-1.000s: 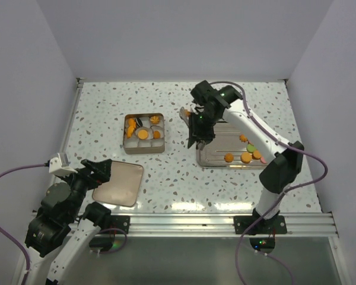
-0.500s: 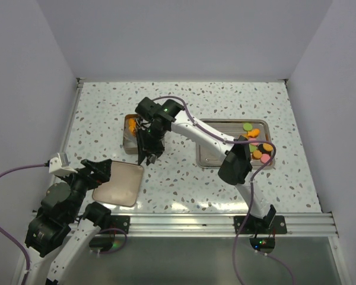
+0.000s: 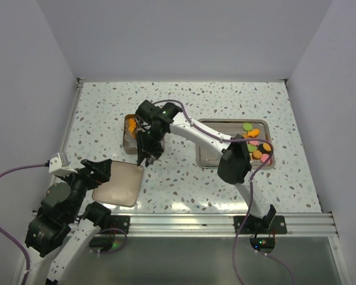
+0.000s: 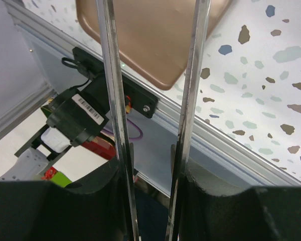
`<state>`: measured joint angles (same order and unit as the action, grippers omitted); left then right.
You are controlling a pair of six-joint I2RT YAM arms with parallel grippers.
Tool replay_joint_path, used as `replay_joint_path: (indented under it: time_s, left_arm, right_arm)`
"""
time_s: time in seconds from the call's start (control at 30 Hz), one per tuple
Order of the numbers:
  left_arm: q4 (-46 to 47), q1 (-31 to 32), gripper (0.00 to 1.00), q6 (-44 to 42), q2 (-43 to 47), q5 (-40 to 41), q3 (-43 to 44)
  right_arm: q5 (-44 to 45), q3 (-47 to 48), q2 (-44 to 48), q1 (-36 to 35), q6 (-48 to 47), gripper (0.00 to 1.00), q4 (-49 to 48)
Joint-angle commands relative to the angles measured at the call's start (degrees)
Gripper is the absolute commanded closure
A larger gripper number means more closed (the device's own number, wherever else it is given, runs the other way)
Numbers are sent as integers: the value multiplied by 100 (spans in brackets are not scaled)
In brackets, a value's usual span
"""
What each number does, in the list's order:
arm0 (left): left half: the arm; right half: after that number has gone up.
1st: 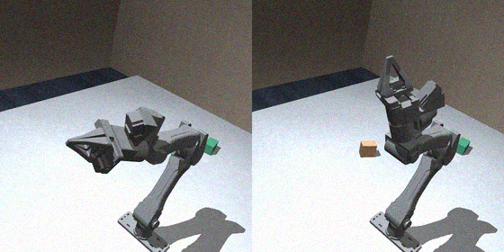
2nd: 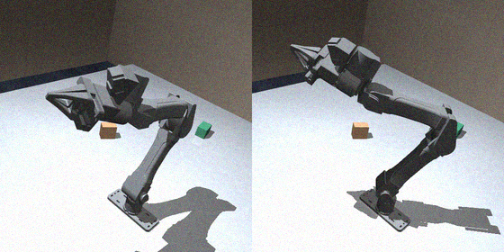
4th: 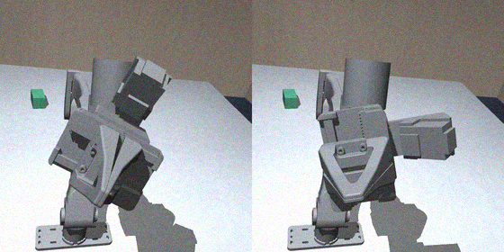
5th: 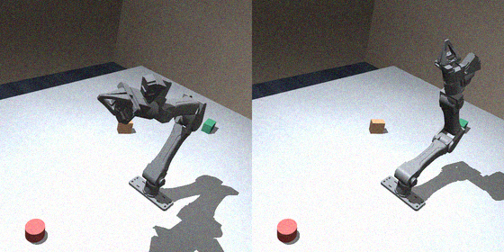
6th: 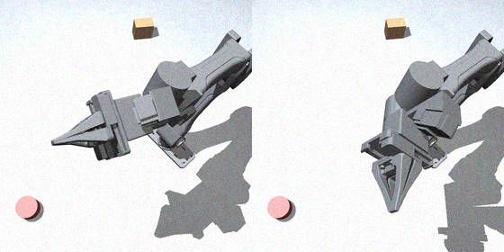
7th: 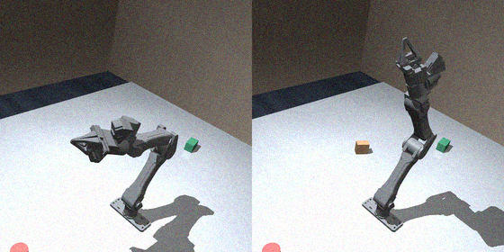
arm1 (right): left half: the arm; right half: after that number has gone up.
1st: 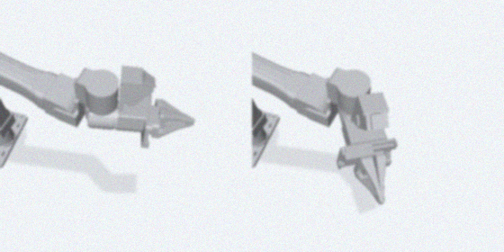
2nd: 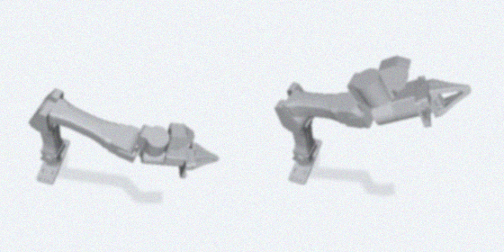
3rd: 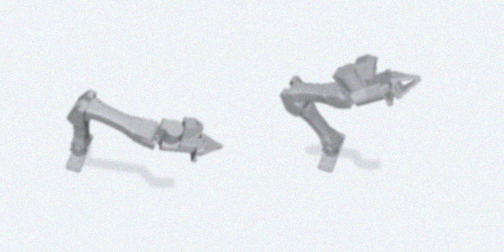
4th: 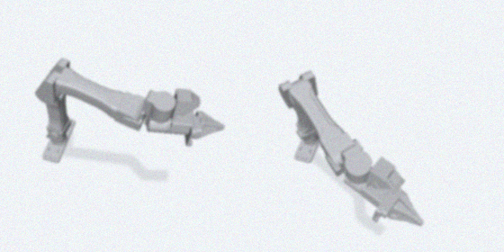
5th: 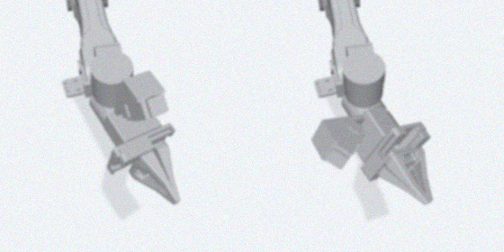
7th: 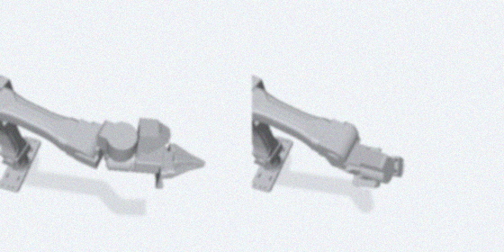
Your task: Pack the cookies
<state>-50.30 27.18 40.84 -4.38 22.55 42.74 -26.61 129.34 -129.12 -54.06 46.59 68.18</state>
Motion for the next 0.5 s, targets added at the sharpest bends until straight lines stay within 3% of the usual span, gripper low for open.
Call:
replay_joint_path:
  time_s: [0.0, 0.47]
  left_arm:
    - [214, 33, 0, -76, -28, 39, -11]
    - [223, 33, 0, -111, -36, -40, -11]
  right_arm:
    - [-160, -146, -8, -34, 61, 65, -209]
    - [-143, -40, -184, -43, 87, 54, -279]
